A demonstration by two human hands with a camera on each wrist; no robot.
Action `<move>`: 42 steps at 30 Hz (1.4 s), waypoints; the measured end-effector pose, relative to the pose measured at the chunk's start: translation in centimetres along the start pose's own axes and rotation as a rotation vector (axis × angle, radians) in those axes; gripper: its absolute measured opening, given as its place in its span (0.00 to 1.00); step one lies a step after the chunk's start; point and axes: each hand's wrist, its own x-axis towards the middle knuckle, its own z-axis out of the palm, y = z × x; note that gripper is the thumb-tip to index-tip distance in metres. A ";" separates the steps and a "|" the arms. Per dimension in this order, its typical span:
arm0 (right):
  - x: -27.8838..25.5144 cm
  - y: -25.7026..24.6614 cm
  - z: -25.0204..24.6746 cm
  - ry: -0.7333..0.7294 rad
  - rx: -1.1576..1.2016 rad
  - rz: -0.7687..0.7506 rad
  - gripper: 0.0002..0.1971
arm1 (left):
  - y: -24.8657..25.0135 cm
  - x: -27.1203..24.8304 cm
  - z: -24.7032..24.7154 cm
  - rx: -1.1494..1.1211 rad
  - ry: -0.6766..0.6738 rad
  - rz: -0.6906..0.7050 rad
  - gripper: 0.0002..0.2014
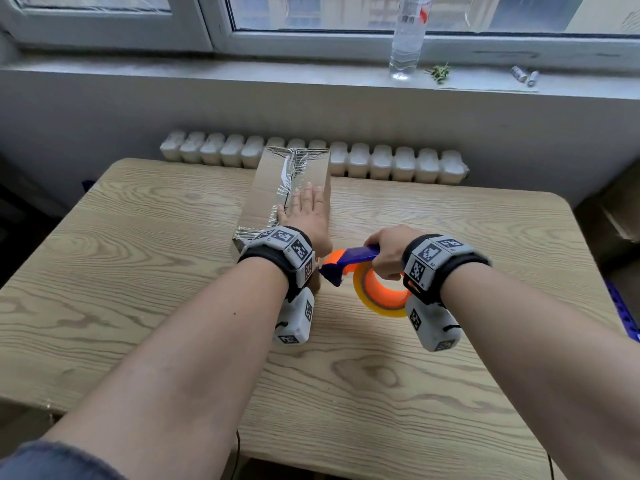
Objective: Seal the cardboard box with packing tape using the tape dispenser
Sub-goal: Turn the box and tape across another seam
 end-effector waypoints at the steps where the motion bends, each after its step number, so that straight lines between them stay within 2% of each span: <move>1: 0.1 0.2 0.2 0.000 -0.041 0.008 0.24 | 0.0 0.0 0.0 0.003 -0.002 -0.001 0.49; 3: 0.3 1.0 0.9 0.000 -0.106 0.030 0.24 | 0.0 0.0 0.1 0.010 -0.003 -0.001 0.52; 6: 0.5 2.6 1.8 0.015 -0.054 0.082 0.24 | -0.4 0.2 0.3 -0.005 0.021 0.021 0.55; 9: 0.5 3.5 2.4 0.003 0.022 0.159 0.17 | -1.1 0.4 0.1 -0.078 0.047 0.063 0.55; 14: 1.6 3.5 3.6 -0.027 0.170 0.206 0.07 | -2.7 -0.1 -1.1 -0.266 0.157 0.163 0.41; 18: 2.6 2.8 4.5 -0.046 0.240 0.201 0.08 | -4.4 0.0 -0.6 -0.248 0.251 0.157 0.34; 20: 2.8 2.4 5.0 -0.043 0.195 0.219 0.10 | -5.2 0.2 -0.2 -0.224 0.248 0.136 0.32; 22: 3.0 2.2 5.1 -0.023 0.130 0.228 0.08 | -5.9 0.3 -0.1 -0.224 0.246 0.128 0.32; 26: 3.3 1.7 2.8 0.039 0.114 0.237 0.17 | -7.3 0.2 -0.4 -0.235 0.249 0.146 0.30; 28: 3.1 0.5 0.8 0.144 0.157 0.187 0.20 | -8.0 0.1 -1.0 -0.252 0.246 0.155 0.29; 31: 2.1 -2.7 -1.7 0.324 0.229 0.029 0.23 | -9.5 -0.2 -1.9 -0.262 0.234 0.149 0.28; 34: 1.0 -6.0 -3.0 0.424 0.171 -0.149 0.22 | -11.3 -0.3 -2.7 -0.271 0.150 0.122 0.30; 38: 0.4 -9.4 -3.0 0.349 0.038 -0.209 0.22 | -13.1 -1.5 -3.3 -0.197 0.014 0.127 0.33; 42: 0.5 -11.6 -1.8 0.279 0.003 -0.158 0.24 | -13.8 -2.1 -3.2 -0.112 0.001 0.177 0.34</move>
